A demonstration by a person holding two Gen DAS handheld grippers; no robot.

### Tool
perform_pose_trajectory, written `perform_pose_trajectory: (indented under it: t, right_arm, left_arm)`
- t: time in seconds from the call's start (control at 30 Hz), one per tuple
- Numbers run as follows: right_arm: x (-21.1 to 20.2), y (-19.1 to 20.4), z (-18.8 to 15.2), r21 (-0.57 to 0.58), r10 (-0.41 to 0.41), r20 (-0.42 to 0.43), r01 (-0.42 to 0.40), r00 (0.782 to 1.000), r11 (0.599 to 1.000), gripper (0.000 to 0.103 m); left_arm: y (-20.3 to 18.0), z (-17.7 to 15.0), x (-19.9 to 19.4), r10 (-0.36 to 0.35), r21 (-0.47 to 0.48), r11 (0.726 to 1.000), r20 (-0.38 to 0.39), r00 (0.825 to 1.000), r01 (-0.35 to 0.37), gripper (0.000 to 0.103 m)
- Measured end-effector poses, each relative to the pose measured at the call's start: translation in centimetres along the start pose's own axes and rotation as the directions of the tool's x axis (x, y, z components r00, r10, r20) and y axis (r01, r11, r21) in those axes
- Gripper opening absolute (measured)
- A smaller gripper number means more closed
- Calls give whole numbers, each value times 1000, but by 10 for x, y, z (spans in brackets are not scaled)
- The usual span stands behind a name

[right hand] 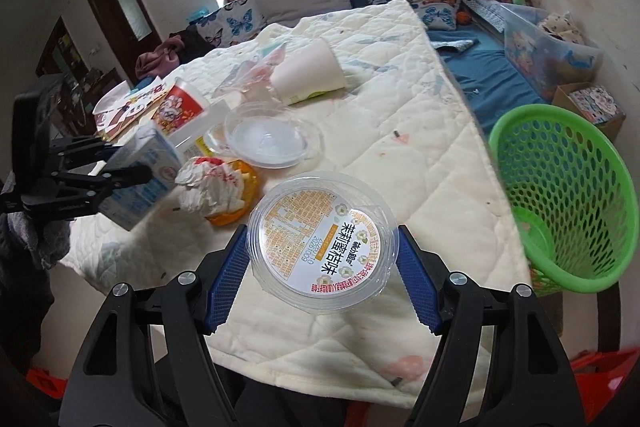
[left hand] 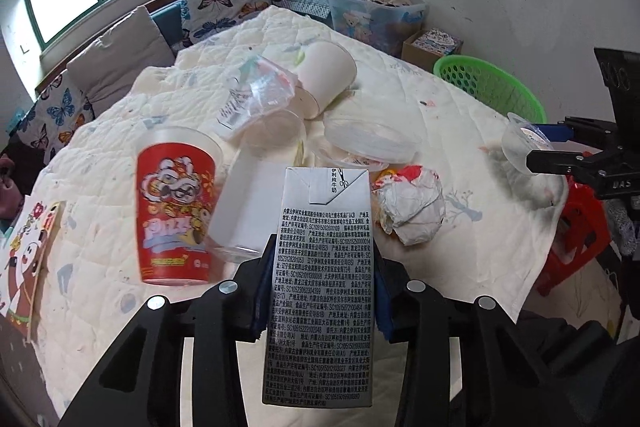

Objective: Collect trash
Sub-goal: 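Carry carton and tub to the green basket and release both inside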

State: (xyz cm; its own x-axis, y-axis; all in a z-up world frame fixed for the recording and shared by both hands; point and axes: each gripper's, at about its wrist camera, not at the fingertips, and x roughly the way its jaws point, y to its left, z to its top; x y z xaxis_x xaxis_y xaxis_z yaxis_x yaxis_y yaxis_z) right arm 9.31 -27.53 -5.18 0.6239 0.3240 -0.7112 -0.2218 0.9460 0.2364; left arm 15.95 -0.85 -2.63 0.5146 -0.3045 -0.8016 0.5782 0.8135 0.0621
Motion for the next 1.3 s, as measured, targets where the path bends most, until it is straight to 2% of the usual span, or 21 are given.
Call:
perform_pose_trajectory:
  t: [0.2, 0.43, 0.57, 0.77, 1.03, 1.1, 1.3]
  right_arm:
    - [-14, -38, 3, 63, -65, 25, 64, 998, 996, 72]
    - [-28, -103, 7, 153, -180, 33, 173, 983, 973, 72]
    - [-32, -147, 6, 208, -250, 16, 241, 968, 948, 72]
    - [-23, -198, 1, 259, -308, -37, 307, 951, 916, 72]
    - [-15, -239, -7, 339, -298, -58, 299, 953, 892, 74]
    - [-16, -244, -7, 351, -294, -53, 294, 954, 889, 80]
    - [-29, -245, -13, 369, -291, -22, 278, 956, 887, 80]
  left_arm:
    - [-5, 19, -22, 2, -2, 1000, 48, 999, -2, 40]
    - [-28, 51, -19, -56, -4, 998, 75, 996, 56, 40]
    - [-46, 71, -12, -82, 13, 997, 81, 993, 81, 40]
    - [-73, 103, 3, -112, 34, 993, 73, 991, 110, 40]
    - [-110, 147, 26, -143, 69, 988, 56, 988, 139, 40]
    - [-120, 157, 31, -144, 79, 987, 55, 988, 140, 40]
    - [-152, 186, 51, -166, 116, 980, 45, 985, 159, 40]
